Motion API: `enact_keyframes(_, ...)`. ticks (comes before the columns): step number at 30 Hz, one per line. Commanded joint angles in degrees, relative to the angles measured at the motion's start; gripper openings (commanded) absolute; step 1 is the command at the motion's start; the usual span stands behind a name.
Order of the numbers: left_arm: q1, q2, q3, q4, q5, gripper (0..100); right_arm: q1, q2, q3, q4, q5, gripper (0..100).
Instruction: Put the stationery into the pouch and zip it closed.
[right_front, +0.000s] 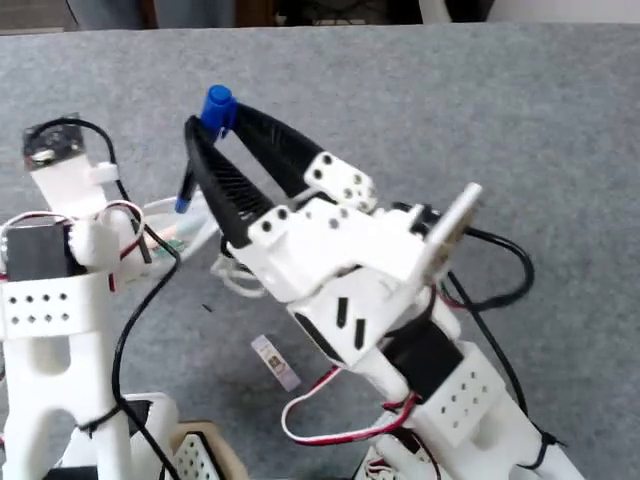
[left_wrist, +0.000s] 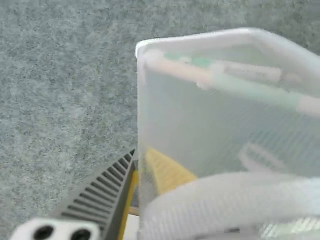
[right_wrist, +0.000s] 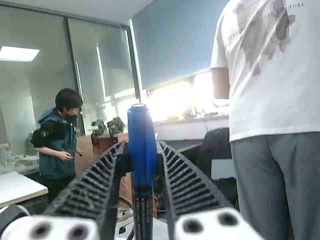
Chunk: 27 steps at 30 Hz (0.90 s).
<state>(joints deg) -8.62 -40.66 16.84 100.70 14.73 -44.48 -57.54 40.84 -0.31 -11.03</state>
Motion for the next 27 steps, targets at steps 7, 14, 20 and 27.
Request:
enact_keyframes(7,1.98,-4.31,-3.82,0.44,0.97,3,0.53,-4.97,-0.48,0.97,-0.53,1.2)
enact_keyframes(14,1.98,-3.69,-0.40,0.09,1.49,3,0.53,-6.37,-0.92,9.49,-0.79,1.2)
enact_keyframes(20,2.07,-3.60,2.68,-2.55,1.49,3,0.53,-5.93,0.66,10.29,-0.88,1.2)
enact_keyframes(27,-2.77,-3.52,4.62,-2.37,1.49,3,0.53,-5.93,6.99,8.62,-0.88,1.2)
